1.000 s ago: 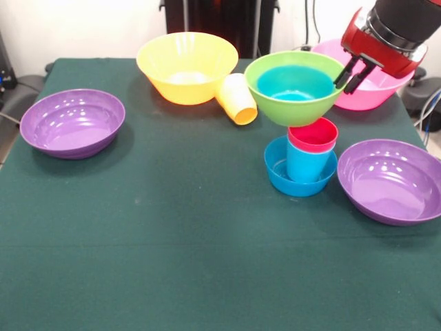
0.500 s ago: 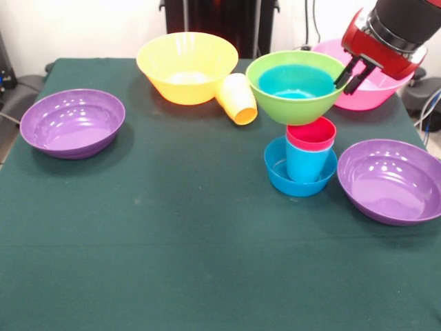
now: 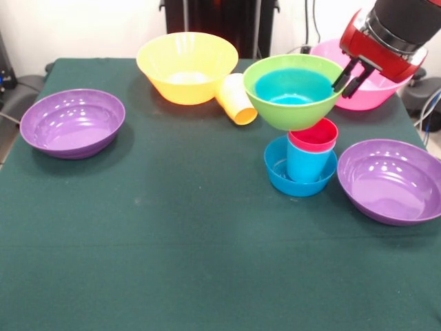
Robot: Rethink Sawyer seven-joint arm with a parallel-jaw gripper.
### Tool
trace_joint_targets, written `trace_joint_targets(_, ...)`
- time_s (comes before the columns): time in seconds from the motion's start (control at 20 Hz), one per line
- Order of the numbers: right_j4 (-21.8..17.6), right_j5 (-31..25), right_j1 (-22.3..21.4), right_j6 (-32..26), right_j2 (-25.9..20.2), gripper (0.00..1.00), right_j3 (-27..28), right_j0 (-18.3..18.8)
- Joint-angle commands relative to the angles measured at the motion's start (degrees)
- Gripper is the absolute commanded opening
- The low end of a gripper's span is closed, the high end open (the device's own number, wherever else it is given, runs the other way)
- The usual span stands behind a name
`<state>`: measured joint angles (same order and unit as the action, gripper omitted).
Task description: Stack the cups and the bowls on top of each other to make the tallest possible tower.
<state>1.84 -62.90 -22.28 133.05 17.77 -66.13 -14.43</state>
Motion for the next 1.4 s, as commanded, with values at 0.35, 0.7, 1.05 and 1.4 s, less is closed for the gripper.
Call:
trace_joint_targets(0.35, 1.8, 0.1, 1.6, 11.1, -1.9, 0.0, 2.5, -0.4)
trace_joint_targets(0.7, 2.7, -0.5, 1.6, 11.2, -1.4, 0.0, 2.0, -0.9)
trace_joint_targets(1.05, 3.6, -1.6, 2.1, 11.5, -1.1, 0.0, 2.6, -1.2)
trace_joint_targets(1.4, 4.1, -1.8, 2.3, 11.6, -0.5, 0.0, 2.8, -1.5)
